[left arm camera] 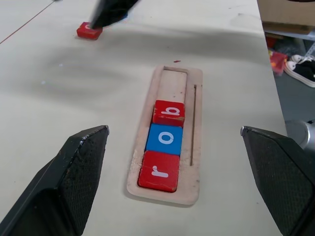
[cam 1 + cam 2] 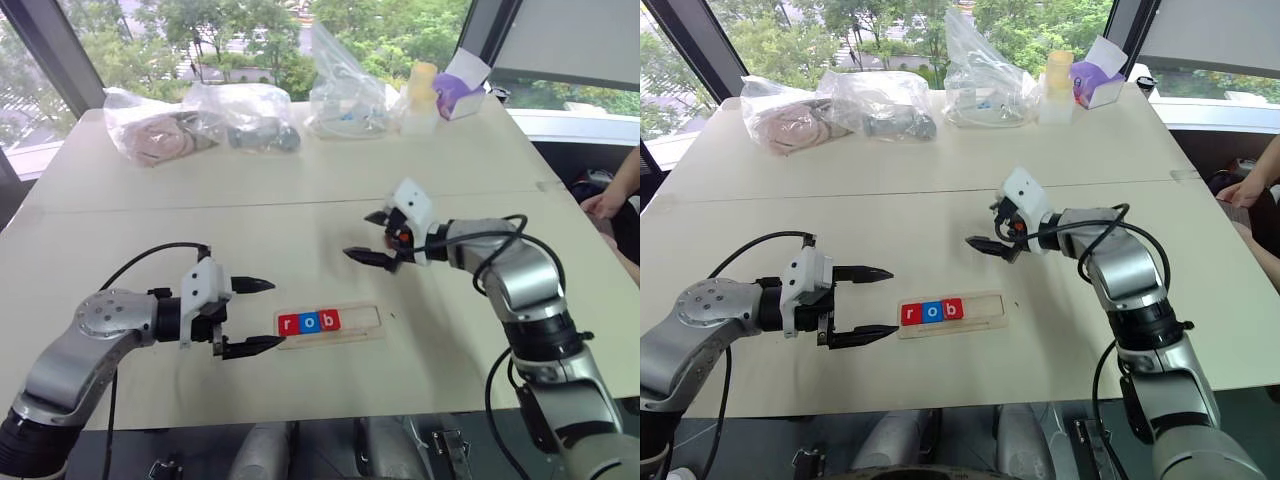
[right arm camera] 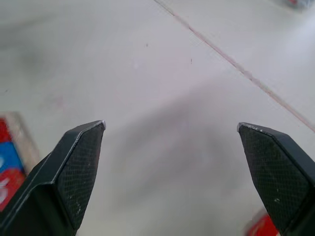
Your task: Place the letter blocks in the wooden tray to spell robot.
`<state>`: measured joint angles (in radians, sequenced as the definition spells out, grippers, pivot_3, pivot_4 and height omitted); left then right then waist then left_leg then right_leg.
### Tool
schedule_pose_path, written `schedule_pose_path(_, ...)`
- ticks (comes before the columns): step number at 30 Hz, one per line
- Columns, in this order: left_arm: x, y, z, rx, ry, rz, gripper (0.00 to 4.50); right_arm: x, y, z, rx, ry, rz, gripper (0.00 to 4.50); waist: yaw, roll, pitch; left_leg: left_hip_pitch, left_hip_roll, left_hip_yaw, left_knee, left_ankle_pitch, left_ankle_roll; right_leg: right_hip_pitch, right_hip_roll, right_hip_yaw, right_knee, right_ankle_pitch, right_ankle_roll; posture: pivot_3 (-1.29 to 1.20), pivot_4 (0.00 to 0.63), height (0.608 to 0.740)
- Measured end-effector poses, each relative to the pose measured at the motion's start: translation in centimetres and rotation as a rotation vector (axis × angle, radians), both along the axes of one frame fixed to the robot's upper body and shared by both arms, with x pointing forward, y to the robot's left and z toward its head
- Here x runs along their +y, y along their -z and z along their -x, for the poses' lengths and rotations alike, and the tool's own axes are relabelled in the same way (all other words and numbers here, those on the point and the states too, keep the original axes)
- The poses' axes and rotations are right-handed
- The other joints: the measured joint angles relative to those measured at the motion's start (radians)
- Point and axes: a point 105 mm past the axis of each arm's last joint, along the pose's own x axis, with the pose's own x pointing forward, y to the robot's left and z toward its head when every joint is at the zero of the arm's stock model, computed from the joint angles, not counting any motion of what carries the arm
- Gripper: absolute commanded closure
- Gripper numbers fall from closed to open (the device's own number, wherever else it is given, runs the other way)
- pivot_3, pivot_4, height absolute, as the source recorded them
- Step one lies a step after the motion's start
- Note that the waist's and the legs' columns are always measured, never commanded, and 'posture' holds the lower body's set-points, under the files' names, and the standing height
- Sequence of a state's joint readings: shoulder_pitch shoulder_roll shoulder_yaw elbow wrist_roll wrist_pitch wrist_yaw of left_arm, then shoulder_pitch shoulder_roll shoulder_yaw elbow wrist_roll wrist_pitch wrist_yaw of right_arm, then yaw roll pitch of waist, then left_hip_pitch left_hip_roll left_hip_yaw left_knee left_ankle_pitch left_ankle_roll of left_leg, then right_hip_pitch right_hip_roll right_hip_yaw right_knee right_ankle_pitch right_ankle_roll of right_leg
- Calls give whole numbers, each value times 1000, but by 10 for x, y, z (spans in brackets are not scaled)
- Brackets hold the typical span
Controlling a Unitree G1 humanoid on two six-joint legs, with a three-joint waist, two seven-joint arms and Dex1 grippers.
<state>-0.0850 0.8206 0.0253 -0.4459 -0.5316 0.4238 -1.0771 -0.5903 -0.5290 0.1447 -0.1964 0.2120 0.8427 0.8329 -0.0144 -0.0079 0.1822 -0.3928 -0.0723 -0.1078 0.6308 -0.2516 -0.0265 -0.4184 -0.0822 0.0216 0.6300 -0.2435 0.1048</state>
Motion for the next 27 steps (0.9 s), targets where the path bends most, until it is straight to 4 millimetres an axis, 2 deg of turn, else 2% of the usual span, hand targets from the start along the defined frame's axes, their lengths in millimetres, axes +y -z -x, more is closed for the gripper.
schedule_pose_path(3, 1, 0, 0, -2, 15, 0, 0, -1, 6, 3, -1, 38, 23, 41, -4, 0, 0, 0, 1, 1, 0, 0, 0, -1, 1, 1, 1, 0, 0, 0, 150, 740)
schedule_pose_path(5, 4, 0, -3, 0, 15, -2, 0, -7, 8, -7, -24, 158, 47, 41, -3, 0, 0, 0, 1, 0, 0, 1, -1, -1, 1, 1, 2, 1, -1, 0, 150, 740)
schedule_pose_path(8, 6, -1, -6, -16, 13, -11, 0, -27, 13, -30, -48, 404, 79, 41, -1, 0, 0, 0, 1, 0, 1, 2, -3, -1, 2, 1, 1, 1, -3, 0, 150, 740)
schedule_pose_path(10, 6, 0, -6, -20, 12, -14, 0, -39, 16, -35, -47, 513, 87, 41, 2, 0, 0, 0, 0, 0, 0, 2, -3, -1, 2, 1, 1, 2, -2, 0, 150, 740)
schedule_pose_path(13, 7, 1, -7, -27, 10, -17, 0, -46, 19, -38, -24, 625, 64, 41, 1, 0, 0, 0, 0, 0, -1, 2, -2, -2, 2, 1, 1, 2, -2, 0, 150, 740)
schedule_pose_path(21, 6, 2, -8, -31, 5, -16, 0, -39, 42, -33, 98, 727, 32, 41, -4, 0, 0, 0, 1, 0, -1, 2, -2, -3, 3, 1, 2, 2, -2, 0, 150, 740)
schedule_pose_path(27, 5, 3, -8, -34, -2, -12, 0, -31, 46, -39, 124, 741, 20, 41, -5, 0, 0, 0, 1, 0, -1, 2, -2, -3, 4, 1, 2, 2, -2, 0, 150, 740)
